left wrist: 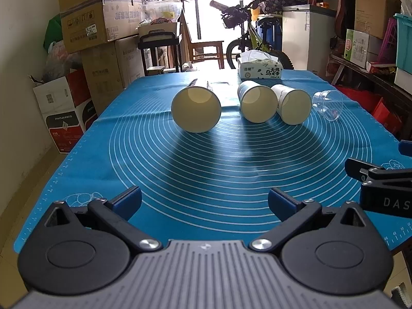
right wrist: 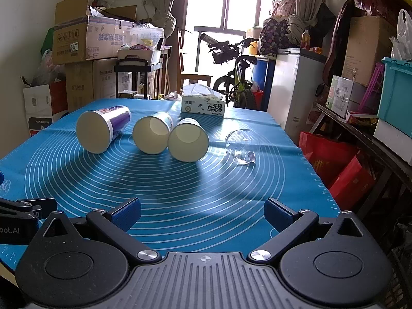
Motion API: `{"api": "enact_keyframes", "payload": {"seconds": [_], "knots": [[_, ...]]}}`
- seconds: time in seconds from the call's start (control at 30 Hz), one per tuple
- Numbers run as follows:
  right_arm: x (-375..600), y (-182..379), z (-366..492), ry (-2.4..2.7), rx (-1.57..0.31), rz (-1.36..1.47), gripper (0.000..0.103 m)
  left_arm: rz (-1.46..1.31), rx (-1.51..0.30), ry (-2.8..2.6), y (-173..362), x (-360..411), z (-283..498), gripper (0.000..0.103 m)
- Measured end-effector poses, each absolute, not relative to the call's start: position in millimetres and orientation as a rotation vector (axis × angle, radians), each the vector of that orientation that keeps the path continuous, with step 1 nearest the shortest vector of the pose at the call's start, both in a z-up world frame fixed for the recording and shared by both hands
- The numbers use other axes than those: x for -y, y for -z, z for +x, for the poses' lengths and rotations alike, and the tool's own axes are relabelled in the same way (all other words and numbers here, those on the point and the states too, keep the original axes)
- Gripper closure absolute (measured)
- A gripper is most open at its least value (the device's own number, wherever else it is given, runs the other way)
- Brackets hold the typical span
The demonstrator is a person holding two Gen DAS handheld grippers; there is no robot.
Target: Flip cup upside down
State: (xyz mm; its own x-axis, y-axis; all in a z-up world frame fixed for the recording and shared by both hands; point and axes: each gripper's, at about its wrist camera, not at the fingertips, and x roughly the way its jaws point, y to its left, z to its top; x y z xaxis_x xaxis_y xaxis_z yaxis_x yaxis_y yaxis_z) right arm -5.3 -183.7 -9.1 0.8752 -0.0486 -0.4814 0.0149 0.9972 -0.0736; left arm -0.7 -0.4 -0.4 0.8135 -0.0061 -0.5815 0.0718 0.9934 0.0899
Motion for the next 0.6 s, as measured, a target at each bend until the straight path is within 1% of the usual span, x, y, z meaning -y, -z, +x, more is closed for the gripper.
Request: {"api": "enact_keyframes", "payload": {"seconds": [0.6], "knots": [[184.2, 9.3, -3.2, 0.023, -0.508, -0.066, 0.000, 0.112, -0.629, 0.037, 3.0, 0.4, 1.2, 0.000]]}}
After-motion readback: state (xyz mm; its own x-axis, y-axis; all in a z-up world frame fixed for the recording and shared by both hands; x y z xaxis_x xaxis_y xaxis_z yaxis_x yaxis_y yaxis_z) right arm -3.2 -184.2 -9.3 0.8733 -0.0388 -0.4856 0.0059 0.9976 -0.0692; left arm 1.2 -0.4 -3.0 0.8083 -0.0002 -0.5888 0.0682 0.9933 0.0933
